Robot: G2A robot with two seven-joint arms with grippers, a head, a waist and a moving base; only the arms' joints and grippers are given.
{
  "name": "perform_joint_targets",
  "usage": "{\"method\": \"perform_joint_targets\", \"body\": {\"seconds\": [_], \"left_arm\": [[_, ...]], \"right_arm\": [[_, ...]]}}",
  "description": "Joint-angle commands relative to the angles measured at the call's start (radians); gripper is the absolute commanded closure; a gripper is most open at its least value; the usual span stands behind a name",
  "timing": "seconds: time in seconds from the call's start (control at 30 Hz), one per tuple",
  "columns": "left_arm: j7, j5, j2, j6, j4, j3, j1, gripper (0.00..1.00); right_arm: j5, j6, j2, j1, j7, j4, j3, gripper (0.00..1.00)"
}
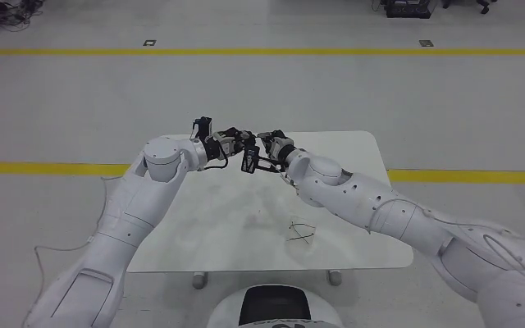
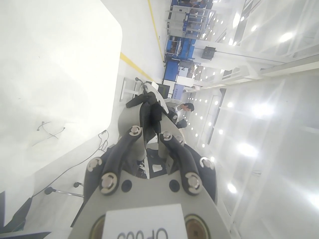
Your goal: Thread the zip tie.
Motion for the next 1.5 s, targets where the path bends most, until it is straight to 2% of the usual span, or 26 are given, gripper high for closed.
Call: {"method": "perform_joint_targets", "body": {"seconds": [0.0, 0.03, 0.07, 0.1, 0.3, 0.43, 0.63, 0.73, 0.93, 1.0, 1.07, 1.13, 1.23, 1.3, 1.37, 1.4, 1.47], "left_arm": [[0.001, 0.012, 0.003, -0.005, -0.006, -0.003, 0.005, 1.00], [0.000, 0.015, 0.005, -0.005, -0.009, -0.006, 0.008, 1.00], [0.001, 0.018, 0.007, -0.006, -0.014, -0.009, 0.013, 1.00], [0.000, 0.022, 0.009, -0.007, -0.020, -0.013, 0.018, 1.00], [-0.004, 0.062, 0.029, -0.015, -0.072, -0.052, 0.069, 1.00], [-0.019, 0.083, 0.047, -0.018, -0.115, -0.095, 0.114, 1.00], [-0.031, 0.078, 0.074, -0.022, -0.198, -0.183, 0.204, 1.00], [-0.035, 0.055, 0.084, -0.039, -0.244, -0.228, 0.254, 1.00], [-0.035, 0.051, 0.085, -0.040, -0.249, -0.231, 0.258, 1.00], [-0.016, 0.072, 0.085, -0.061, -0.252, -0.227, 0.262, 1.00], [0.000, 0.112, 0.089, -0.082, -0.241, -0.233, 0.269, 1.00], [-0.018, 0.114, 0.094, -0.097, -0.234, -0.248, 0.276, 1.00], [-0.100, 0.115, 0.104, -0.152, -0.233, -0.275, 0.292, 1.00], [-0.169, 0.120, 0.114, -0.191, -0.220, -0.299, 0.307, 1.00], [-0.230, 0.108, 0.121, -0.218, -0.205, -0.320, 0.320, 1.00], [-0.270, 0.101, 0.125, -0.234, -0.199, -0.331, 0.326, 1.00], [-0.319, 0.089, 0.131, -0.252, -0.191, -0.346, 0.335, 1.00]], "right_arm": [[0.000, 0.000, 0.000, 0.000, 0.000, 0.000, 0.000, 1.00], [0.000, 0.000, 0.000, 0.000, 0.000, 0.000, 0.000, 0.90], [0.000, 0.000, 0.000, 0.000, 0.000, 0.000, 0.000, 0.07], [0.000, 0.000, 0.000, 0.000, 0.000, 0.000, 0.000, 0.00], [0.000, 0.000, 0.000, 0.000, 0.000, 0.000, 0.000, 0.00], [0.000, 0.000, 0.000, 0.000, 0.000, 0.000, 0.000, 0.00], [0.000, 0.000, 0.000, 0.000, 0.000, 0.000, 0.000, 0.00], [0.000, 0.000, 0.000, 0.000, 0.000, 0.000, 0.000, 0.00], [0.000, 0.000, 0.000, 0.000, 0.000, 0.000, 0.000, 0.00], [0.058, -0.006, 0.001, -0.016, -0.035, 0.004, 0.026, 0.00], [0.145, -0.102, 0.004, -0.025, -0.104, 0.029, 0.064, 0.00], [0.236, -0.196, 0.008, -0.028, -0.162, 0.060, 0.103, 0.00], [0.379, -0.388, 0.012, -0.031, -0.245, 0.120, 0.156, 0.00], [0.468, -0.410, 0.011, -0.030, -0.264, 0.139, 0.148, 0.00], [0.579, -0.410, 0.011, -0.017, -0.257, 0.137, 0.106, 0.00], [0.635, -0.410, 0.012, 0.010, -0.260, 0.140, 0.079, 0.00], [0.800, -0.410, 0.012, 0.029, -0.250, 0.141, 0.040, 0.00]]}}
